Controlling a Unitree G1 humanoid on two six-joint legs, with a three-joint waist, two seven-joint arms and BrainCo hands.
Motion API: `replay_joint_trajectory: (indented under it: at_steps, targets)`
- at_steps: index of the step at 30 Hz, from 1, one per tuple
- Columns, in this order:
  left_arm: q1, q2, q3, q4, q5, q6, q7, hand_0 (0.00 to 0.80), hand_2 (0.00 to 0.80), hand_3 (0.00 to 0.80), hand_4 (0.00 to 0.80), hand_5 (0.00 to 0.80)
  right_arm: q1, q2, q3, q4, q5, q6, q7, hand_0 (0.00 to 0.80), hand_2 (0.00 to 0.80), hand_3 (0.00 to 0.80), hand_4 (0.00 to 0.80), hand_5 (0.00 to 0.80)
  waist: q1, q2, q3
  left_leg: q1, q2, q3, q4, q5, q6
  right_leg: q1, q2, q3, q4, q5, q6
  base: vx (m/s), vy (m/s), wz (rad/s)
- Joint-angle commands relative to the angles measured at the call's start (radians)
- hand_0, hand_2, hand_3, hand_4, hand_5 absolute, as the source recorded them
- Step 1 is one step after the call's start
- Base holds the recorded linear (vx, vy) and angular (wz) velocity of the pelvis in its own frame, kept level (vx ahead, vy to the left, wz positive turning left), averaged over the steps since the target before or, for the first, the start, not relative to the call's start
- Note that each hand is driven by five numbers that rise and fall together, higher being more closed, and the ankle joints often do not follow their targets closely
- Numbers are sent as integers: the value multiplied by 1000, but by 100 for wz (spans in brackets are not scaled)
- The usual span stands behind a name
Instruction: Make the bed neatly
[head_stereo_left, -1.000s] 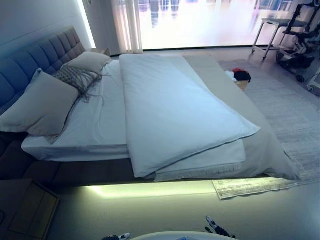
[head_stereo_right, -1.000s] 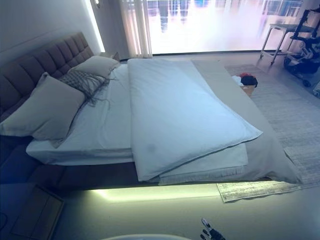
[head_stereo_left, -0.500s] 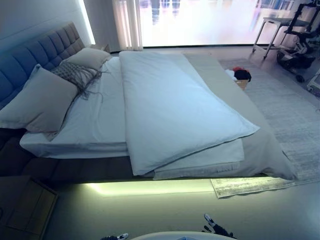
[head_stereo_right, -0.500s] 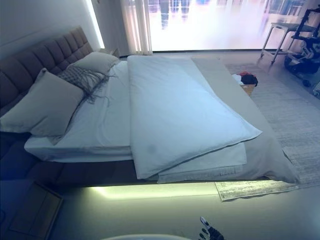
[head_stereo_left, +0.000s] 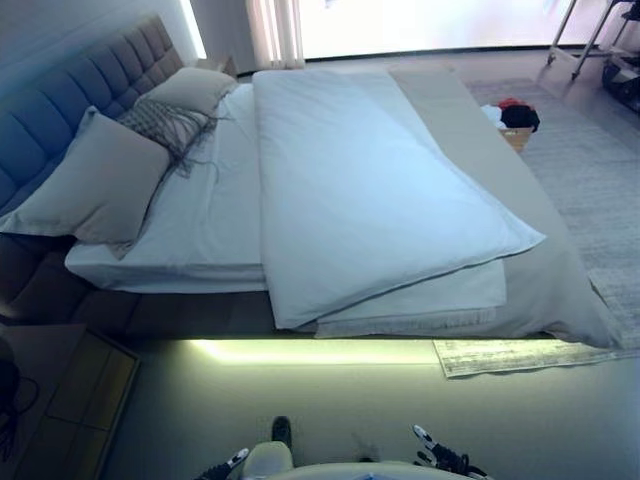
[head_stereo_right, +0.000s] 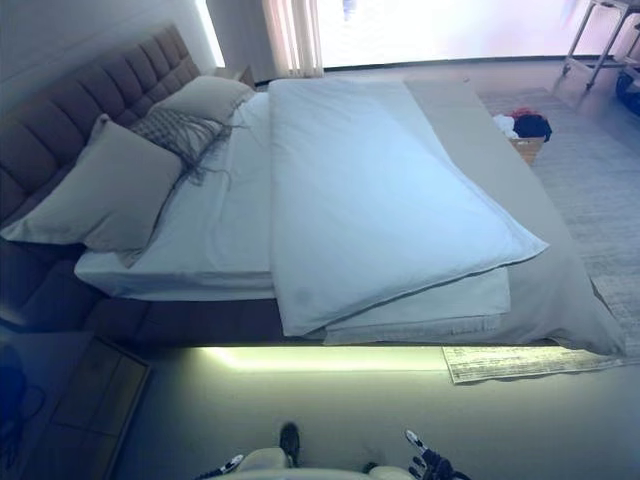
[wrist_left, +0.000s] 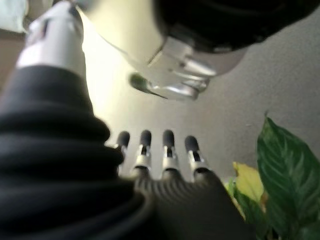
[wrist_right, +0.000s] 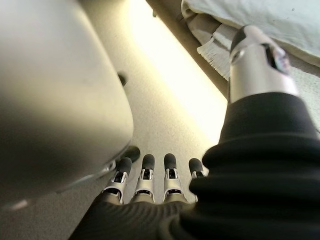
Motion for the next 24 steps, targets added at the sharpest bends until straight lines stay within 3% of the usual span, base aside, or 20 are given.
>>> replay_joint_trajectory:
  at_steps: [1, 4, 11, 17, 24]
  targets:
    - [10, -46, 21, 12, -20, -9, 29, 0, 0, 0, 0, 0, -5, 13, 0, 29, -8, -27, 12, 0, 0, 0, 0, 0, 17, -8, -36, -89, 0, 35, 4, 134, 41, 117, -28, 6, 72, -110, 60, 252, 207, -48]
    - [5, -39, 27, 18, -38, -18, 29, 0, 0, 0, 0, 0, -11, 15, -5, 40, -10, -26, 27, 0, 0, 0, 0, 0, 18, -9, -56, -49, -3, 45, 14, 102, 55, 130, -66, -10, 87, -116, 78, 284, 224, -46]
    - [-34, -3, 22, 21, 1, 18, 38, 0, 0, 0, 0, 0, -29, 47, 10, 7, 1, -16, 68, 0, 0, 0, 0, 0, 42, -34, -100, -22, -40, 10, 72, 36, 97, 137, -143, -43, 117, -110, 120, 287, 206, -22]
    - [-58, -7, 9, 21, 5, 39, 38, 0, 0, 0, 0, 0, -34, 69, 2, -7, 26, -18, 39, 0, 0, 0, 0, 0, 35, -45, -114, -49, -53, 51, 159, -12, 129, 121, -196, -55, 162, -105, 153, 179, 197, 1]
    - [-67, -3, -24, 20, 38, 34, 33, 0, 0, 0, 0, 0, -33, 56, -30, 5, 50, -25, 11, 0, 0, 0, 0, 0, 17, -55, -119, -5, -110, 78, 139, -49, 190, 7, -240, -33, 394, 87, 171, 189, 167, 8]
